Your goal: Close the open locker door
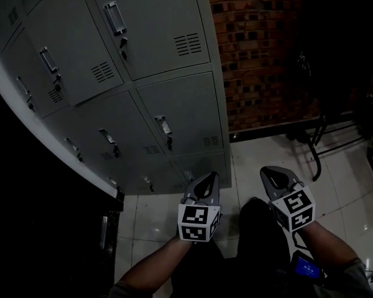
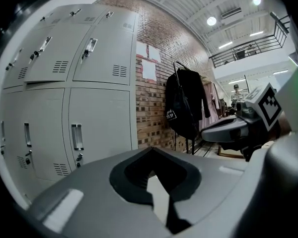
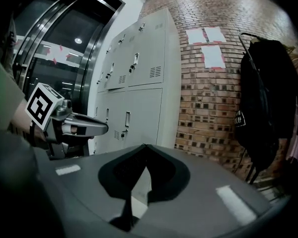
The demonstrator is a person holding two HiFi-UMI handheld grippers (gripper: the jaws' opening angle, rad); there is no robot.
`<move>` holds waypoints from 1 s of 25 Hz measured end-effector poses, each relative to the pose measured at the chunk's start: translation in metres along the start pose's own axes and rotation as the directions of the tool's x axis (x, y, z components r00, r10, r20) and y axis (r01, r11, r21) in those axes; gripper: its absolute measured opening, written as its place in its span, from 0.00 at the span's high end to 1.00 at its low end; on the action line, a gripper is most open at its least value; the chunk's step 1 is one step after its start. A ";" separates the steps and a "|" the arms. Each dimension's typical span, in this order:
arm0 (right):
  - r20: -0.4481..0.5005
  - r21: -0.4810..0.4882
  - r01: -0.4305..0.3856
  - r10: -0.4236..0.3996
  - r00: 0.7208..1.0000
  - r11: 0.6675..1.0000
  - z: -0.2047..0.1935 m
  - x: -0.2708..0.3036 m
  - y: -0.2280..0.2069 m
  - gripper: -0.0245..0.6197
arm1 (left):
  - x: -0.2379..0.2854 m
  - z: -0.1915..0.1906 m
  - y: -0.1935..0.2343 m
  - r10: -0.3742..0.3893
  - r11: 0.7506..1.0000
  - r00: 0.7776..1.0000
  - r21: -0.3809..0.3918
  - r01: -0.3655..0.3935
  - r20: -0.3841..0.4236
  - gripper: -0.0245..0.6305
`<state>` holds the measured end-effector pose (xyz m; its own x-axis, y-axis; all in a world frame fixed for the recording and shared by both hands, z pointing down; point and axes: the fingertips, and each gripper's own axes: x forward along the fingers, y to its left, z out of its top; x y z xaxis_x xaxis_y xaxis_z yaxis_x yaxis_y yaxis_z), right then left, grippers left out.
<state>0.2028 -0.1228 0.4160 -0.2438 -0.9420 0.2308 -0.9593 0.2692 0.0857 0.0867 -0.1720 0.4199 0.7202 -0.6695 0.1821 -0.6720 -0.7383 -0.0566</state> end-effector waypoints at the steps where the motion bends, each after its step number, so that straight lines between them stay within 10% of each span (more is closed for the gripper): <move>1: -0.004 0.004 0.001 -0.001 1.000 1.000 -0.003 -0.005 0.000 0.95 | -0.001 -0.001 -0.003 -0.003 1.000 1.000 0.000 0.003 -0.002 0.96; 25: 0.005 0.027 -0.009 0.009 1.000 1.000 -0.008 -0.028 0.012 0.95 | -0.007 -0.007 -0.023 -0.036 0.999 0.999 0.035 0.036 -0.010 0.96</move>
<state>0.1990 -0.0910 0.4186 -0.2534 -0.9405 0.2264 -0.9605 0.2725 0.0569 0.0959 -0.1503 0.4264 0.7421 -0.6417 0.1938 -0.6391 -0.7645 -0.0844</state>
